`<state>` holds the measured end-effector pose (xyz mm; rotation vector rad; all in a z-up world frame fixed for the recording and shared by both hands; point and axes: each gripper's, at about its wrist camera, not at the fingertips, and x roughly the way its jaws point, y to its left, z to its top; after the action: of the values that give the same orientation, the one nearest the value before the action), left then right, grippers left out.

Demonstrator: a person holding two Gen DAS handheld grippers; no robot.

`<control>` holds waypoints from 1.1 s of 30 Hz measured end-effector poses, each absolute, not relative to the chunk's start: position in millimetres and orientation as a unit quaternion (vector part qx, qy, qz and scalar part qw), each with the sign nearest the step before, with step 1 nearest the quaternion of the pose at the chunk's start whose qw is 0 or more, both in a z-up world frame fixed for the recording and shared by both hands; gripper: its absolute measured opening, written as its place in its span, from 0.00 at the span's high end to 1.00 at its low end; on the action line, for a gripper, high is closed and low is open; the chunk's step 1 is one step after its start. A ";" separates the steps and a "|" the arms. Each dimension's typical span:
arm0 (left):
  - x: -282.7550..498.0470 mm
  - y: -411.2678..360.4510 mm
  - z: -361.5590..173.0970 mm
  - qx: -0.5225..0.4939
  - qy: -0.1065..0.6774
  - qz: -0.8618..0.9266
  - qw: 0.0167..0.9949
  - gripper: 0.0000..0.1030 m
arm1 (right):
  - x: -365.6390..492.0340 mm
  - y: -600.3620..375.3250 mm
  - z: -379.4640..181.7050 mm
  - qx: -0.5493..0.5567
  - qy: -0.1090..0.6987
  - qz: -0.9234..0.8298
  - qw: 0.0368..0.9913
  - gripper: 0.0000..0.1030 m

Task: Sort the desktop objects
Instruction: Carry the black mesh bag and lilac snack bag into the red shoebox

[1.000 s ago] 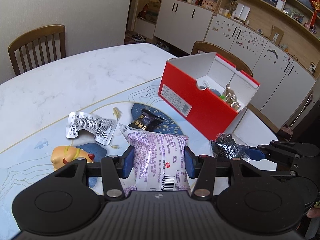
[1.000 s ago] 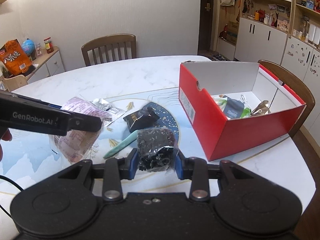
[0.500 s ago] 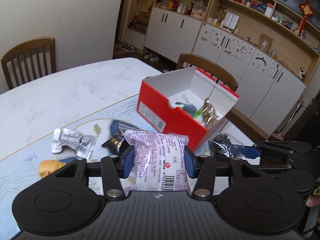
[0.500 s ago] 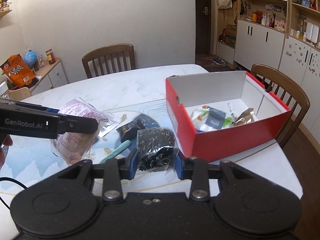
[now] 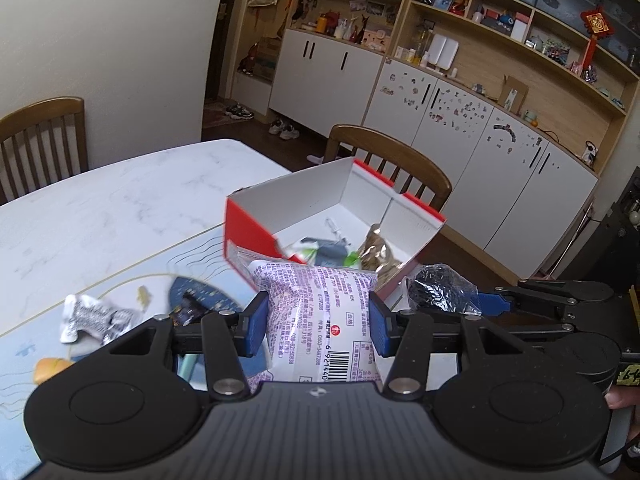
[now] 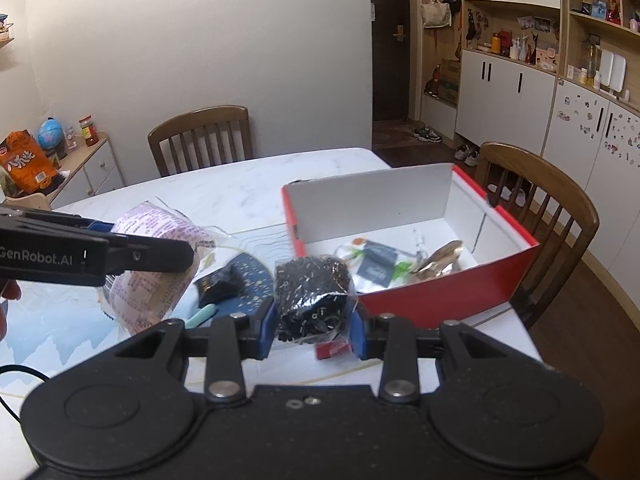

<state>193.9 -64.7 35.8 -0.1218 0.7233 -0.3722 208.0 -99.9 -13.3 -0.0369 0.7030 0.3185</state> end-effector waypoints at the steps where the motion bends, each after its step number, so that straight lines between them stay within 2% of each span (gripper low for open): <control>1: 196.4 -69.2 36.4 -0.059 0.351 -0.182 0.917 0.52 | 209.7 -103.8 -13.2 -0.018 0.342 0.155 0.927 0.66; 33: 308.2 -165.0 13.3 -0.047 0.383 -0.171 0.906 0.52 | 334.0 -189.5 -13.2 -0.034 0.349 0.173 0.920 0.66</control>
<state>308.2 -165.0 13.3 -0.0973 0.7911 -0.3530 334.0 -189.5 -13.2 -0.0699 0.7181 0.3554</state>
